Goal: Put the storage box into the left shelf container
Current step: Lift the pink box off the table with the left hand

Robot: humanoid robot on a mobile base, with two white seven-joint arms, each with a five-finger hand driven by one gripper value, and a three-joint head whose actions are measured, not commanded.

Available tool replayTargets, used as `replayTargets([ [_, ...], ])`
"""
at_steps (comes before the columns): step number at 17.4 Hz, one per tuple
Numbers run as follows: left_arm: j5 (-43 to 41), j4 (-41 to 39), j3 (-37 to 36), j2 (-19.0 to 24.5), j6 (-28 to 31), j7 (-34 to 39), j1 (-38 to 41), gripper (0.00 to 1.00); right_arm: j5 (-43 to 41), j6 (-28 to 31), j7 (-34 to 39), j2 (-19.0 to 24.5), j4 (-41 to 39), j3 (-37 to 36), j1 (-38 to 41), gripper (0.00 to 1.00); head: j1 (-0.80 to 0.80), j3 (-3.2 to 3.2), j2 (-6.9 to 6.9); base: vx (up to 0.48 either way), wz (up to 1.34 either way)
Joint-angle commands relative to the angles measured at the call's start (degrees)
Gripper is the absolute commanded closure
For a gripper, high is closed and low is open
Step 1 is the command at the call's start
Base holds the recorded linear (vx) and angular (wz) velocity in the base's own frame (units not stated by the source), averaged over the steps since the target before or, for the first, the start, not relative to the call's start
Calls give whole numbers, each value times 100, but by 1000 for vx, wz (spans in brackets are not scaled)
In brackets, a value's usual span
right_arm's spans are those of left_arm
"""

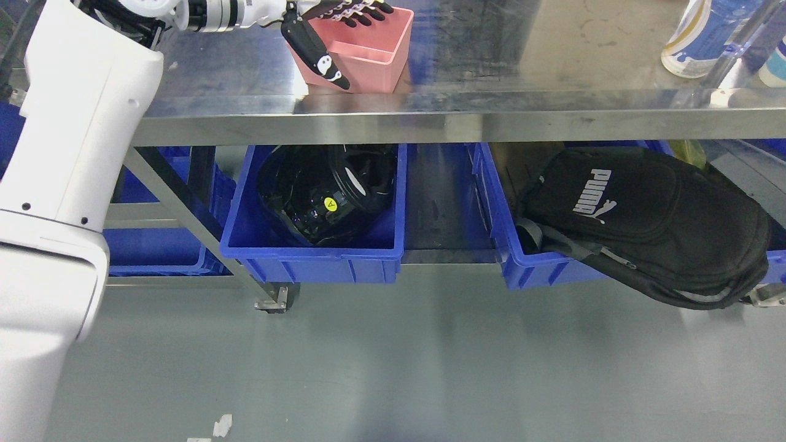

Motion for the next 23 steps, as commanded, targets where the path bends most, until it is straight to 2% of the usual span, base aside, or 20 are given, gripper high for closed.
replayTargets([
  [1, -575, 752, -107, -604, 2, 2, 59, 6, -9, -3, -1, -100, -100, -17, -44, 0, 0, 0, 0, 0, 0],
  [3, -628, 849, -90, -665, -7, 2, 77, 10, -9, -3, -10, -100, -100, -17, -35, 0, 0, 0, 0, 0, 0],
  [5, -637, 928, 120, -736, -7, 2, 103, 20, -9, -3, -1, -100, -100, -17, -35, 0, 0, 0, 0, 0, 9],
  [8, -724, 1042, 402, -736, -33, -6, 95, 39, -9, -3, -1, -100, -100, -17, -44, 0, 0, 0, 0, 6, 62],
  [10, -830, 1086, 586, -719, -243, -76, 112, 57, -9, -3, -1, -100, -100, -17, -35, 0, 0, 0, 0, -5, 53],
  [11, -848, 1173, 735, -719, -418, -155, 173, 69, -9, -3, -1, -100, -100, -17, -35, 0, 0, 0, 0, -7, 32],
  [15, -883, 1245, 1437, -745, -902, -358, 253, 89, -9, -3, -1, -100, -100, -17, -35, 0, 0, 0, 0, 0, 0],
  [19, -874, 1236, 1938, -946, -1237, -428, 288, 99, -9, -3, -10, -100, -100, -17, -35, 0, 0, 0, 0, -1, 31],
  [22, -865, 1201, 3306, -1093, -1263, -297, 305, 100, -9, -3, -1, -100, -100, -17, -35, 0, 0, 0, 0, -9, 55],
  [23, -839, 1183, 3486, -1093, -1333, -157, 375, 100, -9, -3, -10, -100, -100, -17, -35, 0, 0, 0, 0, -10, 76],
])
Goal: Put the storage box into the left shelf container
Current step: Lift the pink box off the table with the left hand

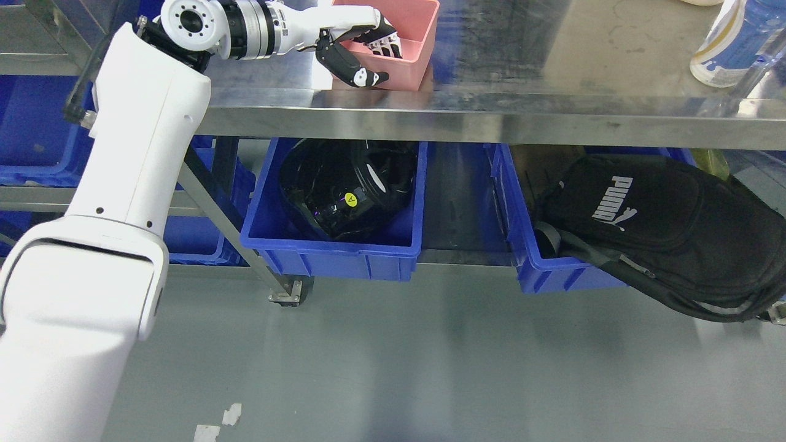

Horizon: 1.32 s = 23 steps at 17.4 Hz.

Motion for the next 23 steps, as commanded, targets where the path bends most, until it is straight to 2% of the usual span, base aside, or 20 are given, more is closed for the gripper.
replayTargets([
  [1, 41, 81, 2179, -283, -308, 143, 169, 100, -9, -3, -3, -100, -100, -17, -35, 0, 0, 0, 0, -11, 72],
  [3, 155, -77, 2522, -283, -511, 406, 187, 99, -9, -3, 5, -100, -100, -17, -35, 0, 0, 0, 0, -9, 52],
  [7, 1639, -419, 2620, -283, -529, 636, 187, 99, -9, -3, 5, -100, -100, -17, -35, 0, 0, 0, 0, -2, -16],
  [14, 2334, -1061, 3586, -283, -582, 680, 222, 99, -9, -3, -3, -100, -100, -17, -35, 0, 0, 0, 0, 5, -22],
  [16, 2738, -1237, 3666, -283, -574, 952, 380, 99, -9, -3, 5, -100, -100, -17, -44, 0, 0, 0, 0, 0, 0],
  [19, 2853, -1527, 3640, -283, -626, 1031, 845, 99, -9, -3, 5, -100, -100, -17, -35, 0, 0, 0, 0, -6, 37],
  [20, 2863, -1528, 3640, -283, -792, 1380, 899, 99, -9, -3, 5, -100, -100, -17, -35, 0, 0, 0, 0, -55, 187],
  [22, 2863, -1563, 3587, -283, -1074, 2809, 1056, 98, -9, -3, -3, -100, -100, -17, -35, 0, 0, 0, 0, -73, 285],
  [23, 2863, -1624, 3335, -283, -1153, 3208, 1231, 98, -9, -3, -3, -100, -100, -17, -35, 0, 0, 0, 0, -92, 382],
])
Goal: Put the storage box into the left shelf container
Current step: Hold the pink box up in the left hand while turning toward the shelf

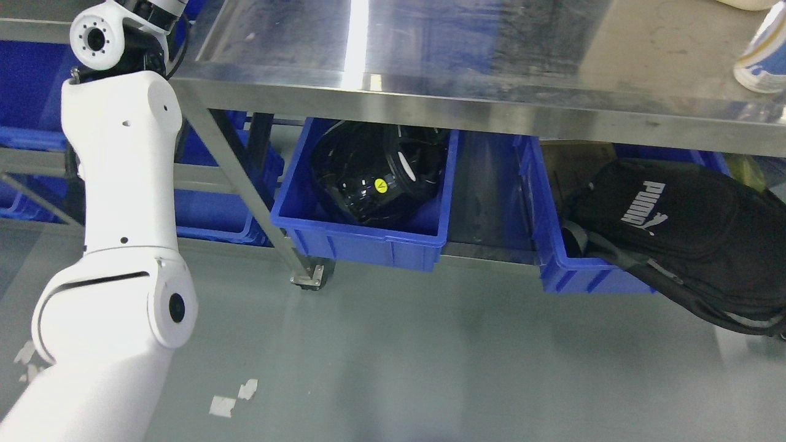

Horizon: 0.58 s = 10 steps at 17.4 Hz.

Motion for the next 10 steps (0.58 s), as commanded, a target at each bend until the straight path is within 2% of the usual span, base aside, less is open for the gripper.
replayTargets([
  [1, 251, -837, 54, 61, -308, 1251, 744, 97, -9, -4, -6, -100, -100, -17, -36, 0, 0, 0, 0, -126, 538],
  [6, 532, -2611, -1887, 61, -247, 1821, 2036, 96, -9, -4, -6, -100, -100, -17, -36, 0, 0, 0, 0, -132, 669],
  [10, 550, -3501, -3093, 61, -343, 3094, 2810, 96, -9, -4, -6, -100, -100, -17, -36, 0, 0, 0, 1, -112, 646],
])
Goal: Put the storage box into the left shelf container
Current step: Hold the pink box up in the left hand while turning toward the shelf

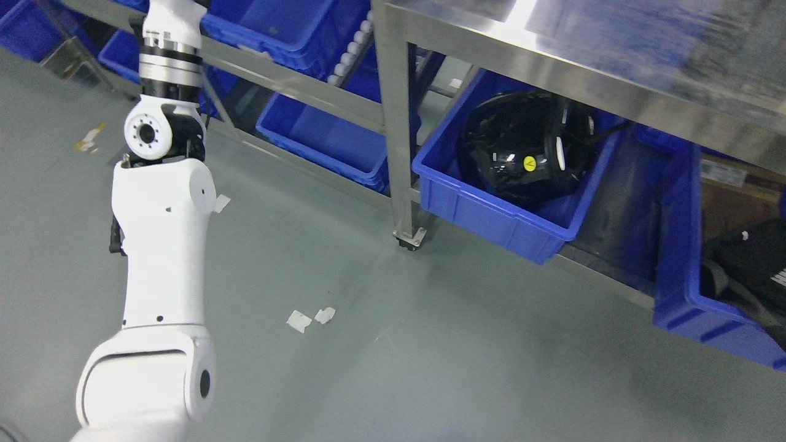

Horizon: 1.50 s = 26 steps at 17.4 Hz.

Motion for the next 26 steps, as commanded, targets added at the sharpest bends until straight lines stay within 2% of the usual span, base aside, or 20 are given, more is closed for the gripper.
replayTargets([
  [1, 133, -2152, -2173, 85, -127, 1047, 1221, 96, -9, -4, -20, -100, -100, -17, -45, 0, 0, 0, 0, -105, 641],
  [4, 116, -2347, -2017, 85, -601, 1243, 1880, 96, -9, -4, -28, -100, -100, -17, -36, 0, 0, 0, 0, -97, 760],
  [8, 151, -2382, -709, 85, -392, 1234, 2961, 96, -9, -4, -20, -100, -100, -17, -36, 0, 0, 0, 1, -10, 851],
  [10, 256, -2426, -364, 85, -356, 1234, 3252, 97, -9, -4, -28, -100, -100, -17, -36, 0, 0, 0, 2, 67, 768],
  [12, 405, -2566, -372, 85, -189, 1234, 3541, 97, -9, -4, -28, -100, -100, -17, -36, 0, 0, 0, 1, 148, 747],
  [15, 555, -2874, -871, 85, -189, 1199, 3912, 97, -9, -4, -20, -100, -100, -17, -36, 0, 0, 0, 2, 195, 612],
  [18, 564, -3058, -1110, 85, -232, 849, 4044, 97, -9, -4, -20, -100, -100, -17, -36, 0, 0, 0, 2, 235, 473],
  [21, 625, -3129, -1154, 85, -259, 225, 4184, 97, -9, -4, -28, -100, -100, -17, -36, 0, 0, 0, 2, 273, 277],
  [26, 625, -3270, -1163, 85, -268, 188, 4430, 96, -9, -4, -28, -100, -100, -17, -36, 0, 0, 0, 3, 305, 132],
])
